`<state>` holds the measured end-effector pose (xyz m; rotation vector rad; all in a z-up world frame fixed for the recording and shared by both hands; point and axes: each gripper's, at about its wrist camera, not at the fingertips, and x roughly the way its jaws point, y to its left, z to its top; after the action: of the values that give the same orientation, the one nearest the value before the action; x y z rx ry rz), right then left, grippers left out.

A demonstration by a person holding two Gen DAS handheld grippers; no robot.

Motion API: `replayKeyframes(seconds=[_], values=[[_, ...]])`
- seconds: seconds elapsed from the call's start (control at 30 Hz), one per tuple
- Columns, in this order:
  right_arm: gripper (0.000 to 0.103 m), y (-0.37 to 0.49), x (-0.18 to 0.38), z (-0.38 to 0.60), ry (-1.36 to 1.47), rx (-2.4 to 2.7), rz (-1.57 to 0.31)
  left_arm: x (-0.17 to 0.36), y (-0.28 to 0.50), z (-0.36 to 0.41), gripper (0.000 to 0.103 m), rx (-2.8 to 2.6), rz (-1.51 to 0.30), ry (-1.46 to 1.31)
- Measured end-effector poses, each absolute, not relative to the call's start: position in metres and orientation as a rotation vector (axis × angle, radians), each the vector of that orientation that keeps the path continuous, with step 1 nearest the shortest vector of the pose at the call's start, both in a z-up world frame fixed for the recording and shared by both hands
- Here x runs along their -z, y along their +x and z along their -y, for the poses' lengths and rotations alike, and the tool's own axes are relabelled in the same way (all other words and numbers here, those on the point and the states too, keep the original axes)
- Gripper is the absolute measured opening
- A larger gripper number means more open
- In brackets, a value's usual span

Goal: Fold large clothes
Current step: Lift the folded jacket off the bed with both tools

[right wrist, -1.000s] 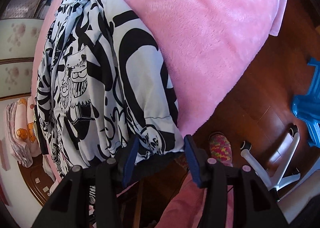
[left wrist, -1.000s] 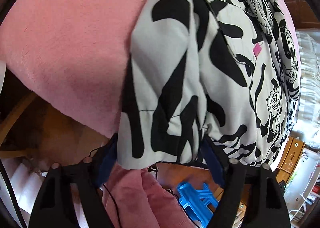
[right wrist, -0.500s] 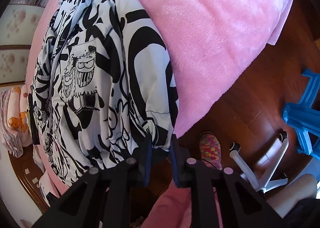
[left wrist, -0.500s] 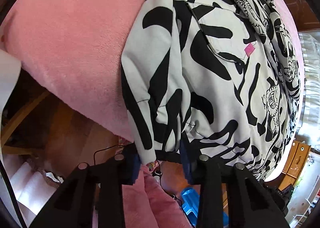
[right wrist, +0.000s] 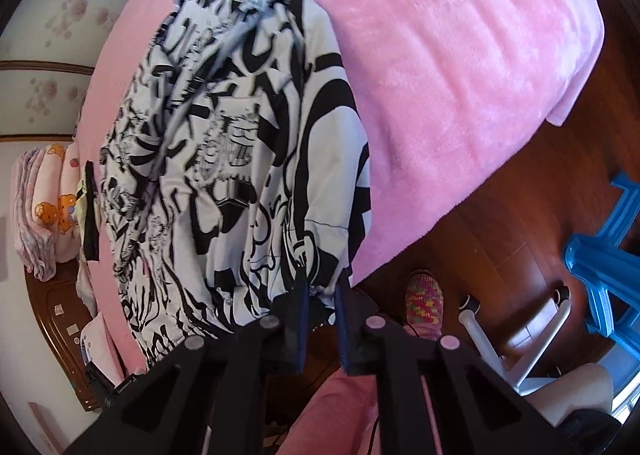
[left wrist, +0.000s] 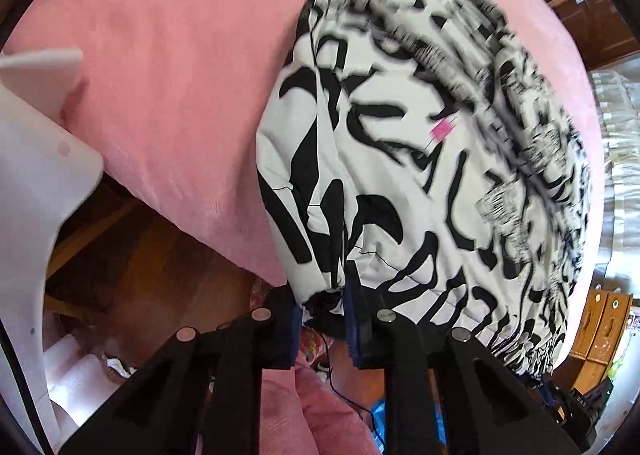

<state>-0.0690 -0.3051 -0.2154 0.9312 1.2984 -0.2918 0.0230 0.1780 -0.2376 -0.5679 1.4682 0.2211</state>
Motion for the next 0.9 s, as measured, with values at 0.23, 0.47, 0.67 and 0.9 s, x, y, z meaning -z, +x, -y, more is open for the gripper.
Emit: replayKeyframes(seconds=[0.23, 0.47, 0.67, 0.9], values=[[0.01, -0.064, 0.166, 0.314, 0.918, 0.174, -1.219, 0.159, 0.028, -0.194, 0.013, -0.235, -1.347, -0.553], [0.009, -0.036, 0.101, 0.328, 0.911, 0.074, -1.119, 0.085, 0.069, -0.199, 0.012, -0.259, -1.173, -0.596], [0.009, 0.012, 0.056, 0.335, 0.892, 0.019, -1.048, 0.047, 0.12, -0.2, 0.011, -0.226, -1.091, -0.567], [0.008, 0.077, 0.028, 0.343, 0.851, -0.01, -0.992, 0.036, 0.2, -0.202, 0.01, -0.201, -1.051, -0.564]])
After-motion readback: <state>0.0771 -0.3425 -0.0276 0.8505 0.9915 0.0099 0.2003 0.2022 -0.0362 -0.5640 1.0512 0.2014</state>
